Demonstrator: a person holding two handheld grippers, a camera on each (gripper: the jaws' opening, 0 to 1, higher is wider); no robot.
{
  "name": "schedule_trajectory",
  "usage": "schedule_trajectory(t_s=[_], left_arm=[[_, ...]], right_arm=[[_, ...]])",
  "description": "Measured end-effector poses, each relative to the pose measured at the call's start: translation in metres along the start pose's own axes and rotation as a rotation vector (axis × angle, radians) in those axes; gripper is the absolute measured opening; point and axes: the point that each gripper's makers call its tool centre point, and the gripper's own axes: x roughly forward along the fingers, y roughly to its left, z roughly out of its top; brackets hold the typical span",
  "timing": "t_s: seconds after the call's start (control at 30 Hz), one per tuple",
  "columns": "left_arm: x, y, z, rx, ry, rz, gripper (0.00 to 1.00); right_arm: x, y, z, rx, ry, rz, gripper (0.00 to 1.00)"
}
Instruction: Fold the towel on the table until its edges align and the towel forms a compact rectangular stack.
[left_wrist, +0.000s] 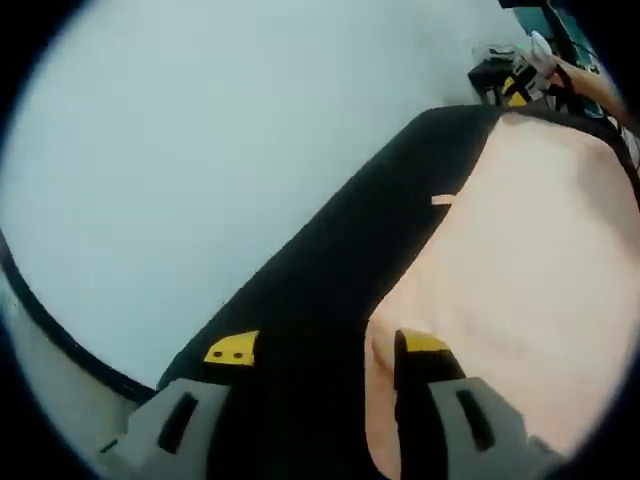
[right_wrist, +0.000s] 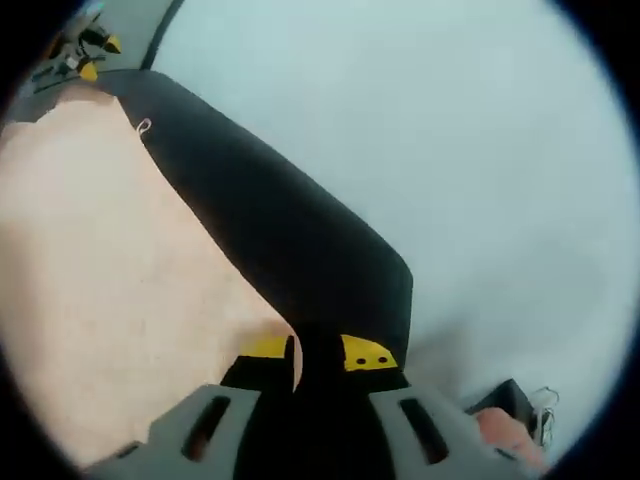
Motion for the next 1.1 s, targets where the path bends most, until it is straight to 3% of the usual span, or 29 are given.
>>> schedule_trajectory(t_s=[0.07, 0.17, 0.27, 0.33, 0.4, 0.43, 0.53, 0.57, 0.67, 0.7, 0.73, 0.8, 0.9, 1.0, 1.1], left_arm=[[-0.007, 0.01, -0.007, -0.092, -0.028, -0.001, 0.48], [-0.027, 0.008, -0.026, -0.227, -0.069, -0.02, 0.48], [-0.038, 0.012, -0.057, -0.337, -0.069, -0.036, 0.48], [-0.042, 0.007, -0.076, -0.415, -0.079, -0.087, 0.46], [-0.044, -0.004, -0.092, -0.537, -0.092, -0.148, 0.41], [-0.046, -0.007, -0.096, -0.574, -0.112, -0.177, 0.36], [-0.048, -0.022, -0.087, -0.655, -0.211, -0.286, 0.27], [-0.047, -0.03, -0.089, -0.655, -0.194, -0.314, 0.27], [-0.038, -0.046, -0.099, -0.566, -0.097, -0.292, 0.25], [-0.036, -0.045, -0.101, -0.537, -0.078, -0.293, 0.16], [-0.034, -0.042, -0.102, -0.506, -0.069, -0.272, 0.06], [-0.032, -0.034, -0.095, -0.443, -0.096, -0.243, 0.06], [-0.026, -0.014, -0.093, -0.328, -0.06, -0.178, 0.06], [-0.026, -0.008, -0.081, -0.295, -0.048, -0.149, 0.06], [-0.016, 0.003, -0.076, -0.275, -0.017, -0.151, 0.06]], right_arm=[[-0.011, -0.003, 0.002, 0.026, -0.028, -0.014, 0.17], [-0.032, -0.005, 0.003, 0.107, -0.094, -0.032, 0.17], [-0.058, 0.001, -0.004, 0.188, -0.167, -0.051, 0.17], [-0.077, 0.009, -0.008, 0.246, -0.24, -0.067, 0.16], [-0.1, 0.033, -0.013, 0.261, -0.316, -0.051, 0.14], [-0.108, 0.047, -0.015, 0.229, -0.343, -0.027, 0.13], [-0.12, 0.074, -0.034, 0.21, -0.328, -0.004, 0.11], [-0.124, 0.08, -0.039, 0.213, -0.329, -0.002, 0.11], [-0.13, 0.093, -0.045, 0.209, -0.381, 0.009, 0.11], [-0.131, 0.098, -0.048, 0.208, -0.384, 0.012, 0.1], [-0.133, 0.105, -0.048, 0.196, -0.395, 0.026, 0.08], [-0.136, 0.117, -0.05, 0.172, -0.405, 0.052, 0.06], [-0.131, 0.133, -0.06, 0.181, -0.365, 0.102, 0.0], [-0.124, 0.141, -0.068, 0.185, -0.33, 0.125, 0.0], [-0.125, 0.141, -0.067, 0.184, -0.338, 0.124, 0.0]])
